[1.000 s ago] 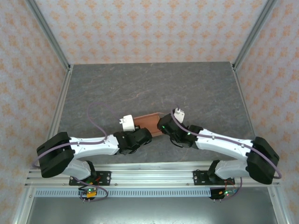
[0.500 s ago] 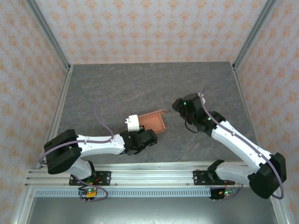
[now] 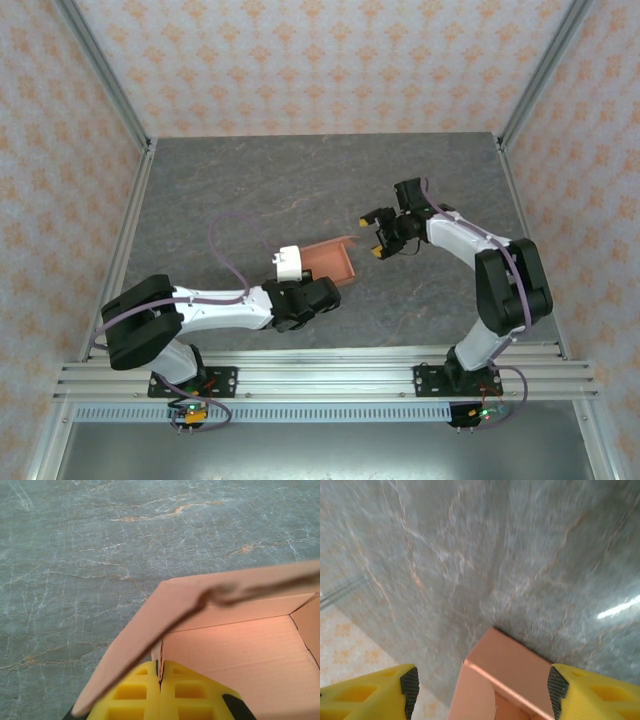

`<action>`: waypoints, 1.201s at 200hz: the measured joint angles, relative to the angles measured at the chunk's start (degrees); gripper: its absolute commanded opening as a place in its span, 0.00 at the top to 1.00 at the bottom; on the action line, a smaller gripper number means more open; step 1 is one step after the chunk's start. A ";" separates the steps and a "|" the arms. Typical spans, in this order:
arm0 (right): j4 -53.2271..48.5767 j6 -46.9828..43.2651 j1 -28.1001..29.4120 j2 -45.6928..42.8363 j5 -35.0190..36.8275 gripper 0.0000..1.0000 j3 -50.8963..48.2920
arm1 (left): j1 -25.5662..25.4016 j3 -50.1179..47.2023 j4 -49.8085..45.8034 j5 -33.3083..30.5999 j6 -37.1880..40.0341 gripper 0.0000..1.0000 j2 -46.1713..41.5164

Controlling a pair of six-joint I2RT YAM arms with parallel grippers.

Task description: Fold the paper box

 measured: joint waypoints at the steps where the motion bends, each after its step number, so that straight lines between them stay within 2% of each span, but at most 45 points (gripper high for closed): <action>1: 0.00 0.07 0.02 -0.02 -0.11 0.30 0.00 | 0.00 0.00 0.02 0.00 0.00 0.98 0.00; 52: 1.22 -0.09 0.92 -2.38 -3.98 0.38 0.00 | 0.00 0.00 0.02 -0.46 0.61 0.98 0.00; 105: 1.03 -0.79 3.50 -2.16 -4.52 0.37 0.04 | 0.00 0.07 0.02 -0.66 1.60 0.98 0.00; 139: 1.64 0.50 6.23 -2.16 -4.83 0.48 -0.02 | 0.00 1.07 0.09 -0.66 2.71 0.98 0.15; 166: 2.75 1.88 7.43 -2.16 -4.79 0.51 -0.76 | 0.00 1.60 0.24 -0.70 3.85 0.98 0.50; 179: 2.84 2.43 7.65 -2.16 -4.81 0.48 -1.11 | 0.00 1.60 0.24 -0.74 4.48 0.98 0.66; 204: 1.60 0.85 7.76 -2.16 -4.55 0.34 -0.87 | 0.04 1.60 0.28 -0.85 5.46 0.98 0.74; 240: -5.68 -7.13 4.83 -2.16 -2.67 0.28 2.91 | 0.90 1.57 0.94 -0.59 6.10 0.98 0.74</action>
